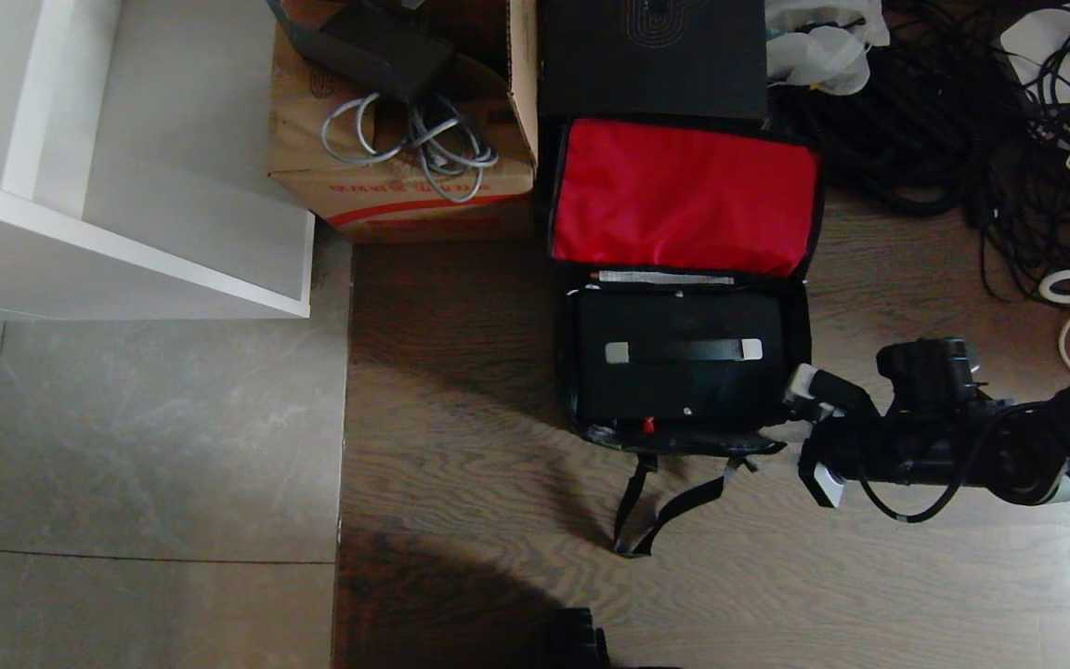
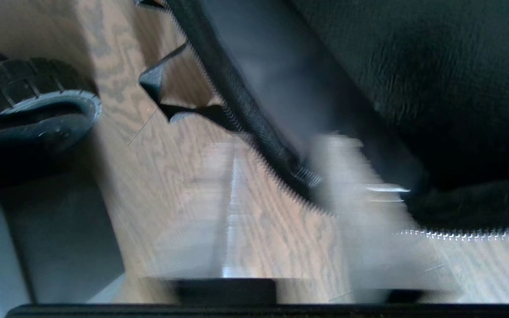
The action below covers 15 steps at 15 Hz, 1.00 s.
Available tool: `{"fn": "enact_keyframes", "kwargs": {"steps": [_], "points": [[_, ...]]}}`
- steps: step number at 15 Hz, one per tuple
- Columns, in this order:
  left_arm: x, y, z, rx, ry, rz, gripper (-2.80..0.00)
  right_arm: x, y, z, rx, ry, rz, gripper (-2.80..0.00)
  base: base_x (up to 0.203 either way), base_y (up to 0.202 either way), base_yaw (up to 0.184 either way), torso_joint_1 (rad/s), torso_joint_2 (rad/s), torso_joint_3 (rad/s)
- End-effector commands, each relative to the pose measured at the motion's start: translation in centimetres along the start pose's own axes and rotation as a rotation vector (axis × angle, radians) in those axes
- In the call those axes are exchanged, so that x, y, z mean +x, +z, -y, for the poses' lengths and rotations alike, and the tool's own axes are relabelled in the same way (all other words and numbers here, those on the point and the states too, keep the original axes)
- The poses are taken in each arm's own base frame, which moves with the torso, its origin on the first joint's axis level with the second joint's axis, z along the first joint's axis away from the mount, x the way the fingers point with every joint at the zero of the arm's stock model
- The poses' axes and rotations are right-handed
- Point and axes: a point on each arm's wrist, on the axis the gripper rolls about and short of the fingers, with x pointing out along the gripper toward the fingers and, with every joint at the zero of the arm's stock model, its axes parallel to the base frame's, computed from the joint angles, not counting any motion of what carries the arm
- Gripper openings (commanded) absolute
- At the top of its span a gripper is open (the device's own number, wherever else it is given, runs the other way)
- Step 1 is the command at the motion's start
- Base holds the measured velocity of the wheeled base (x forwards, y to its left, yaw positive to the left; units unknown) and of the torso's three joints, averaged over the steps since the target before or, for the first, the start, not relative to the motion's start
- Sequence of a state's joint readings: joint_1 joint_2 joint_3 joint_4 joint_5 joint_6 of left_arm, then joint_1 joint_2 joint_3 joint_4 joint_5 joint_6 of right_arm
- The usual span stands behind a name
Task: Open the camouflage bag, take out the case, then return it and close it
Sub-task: Grip the handle
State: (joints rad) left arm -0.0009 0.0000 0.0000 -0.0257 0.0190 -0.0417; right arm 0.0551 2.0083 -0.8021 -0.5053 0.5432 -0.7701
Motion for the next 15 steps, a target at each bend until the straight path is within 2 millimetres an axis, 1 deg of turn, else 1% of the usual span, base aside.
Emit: {"fn": "enact_keyframes", "kwargs": {"steps": [1,4,6,7,9,10,11,12,13,15], "points": [[0.1,-0.2,0.0,-0.001,0.0,-0.007,-2.8,0.4,-0.2,-0.2,-0.005,0.011,0.0,-2.8,0.0,0.0,0.0,0.0,0.0,0.0],[0.1,-0.3,0.0,-0.001,0.001,-0.009,-2.8,0.3,-0.3,-0.9,0.012,0.026,-0.015,-2.8,0.0,0.0,0.0,0.0,0.0,0.0],[0.1,-0.2,0.0,-0.001,-0.001,-0.008,-2.8,0.0,0.0,-1.9,0.04,0.049,-0.021,-2.8,0.0,0.0,0.0,0.0,0.0,0.0],[0.1,-0.3,0.0,-0.001,0.001,-0.009,-2.8,-0.1,0.3,-2.8,0.069,0.073,-0.026,-2.8,0.0,0.0,0.0,0.0,0.0,0.0],[0.1,-0.2,0.0,-0.001,0.001,-0.007,-2.8,-0.2,1.9,-4.5,0.176,0.119,-0.015,-2.8,0.0,0.0,0.0,0.0,0.0,0.0],[0.1,-0.2,0.0,-0.001,0.001,-0.007,-2.8,-0.3,3.1,-5.4,0.233,0.142,-0.001,-2.8,0.0,0.0,0.0,0.0,0.0,0.0],[0.1,-0.2,0.0,-0.001,0.002,-0.007,-2.8,-0.4,4.1,-6.3,0.266,0.166,0.012,-2.8,0.0,0.0,0.0,0.0,0.0,0.0],[0.1,-0.2,0.0,-0.001,0.001,-0.007,-2.8,-0.4,4.7,-7.0,0.282,0.187,0.016,-2.8,0.0,0.0,0.0,0.0,0.0,0.0],[0.1,-0.2,0.0,-0.001,0.002,-0.007,-2.8,-0.5,4.9,-7.4,0.295,0.197,0.016,-2.8,0.0,0.0,0.0,0.0,0.0,0.0],[0.1,-0.2,0.0,-0.001,0.002,-0.009,-2.8,-0.1,5.4,-6.8,0.283,0.183,0.039,-2.8,0.0,0.0,0.0,0.0,0.0,0.0]]}}
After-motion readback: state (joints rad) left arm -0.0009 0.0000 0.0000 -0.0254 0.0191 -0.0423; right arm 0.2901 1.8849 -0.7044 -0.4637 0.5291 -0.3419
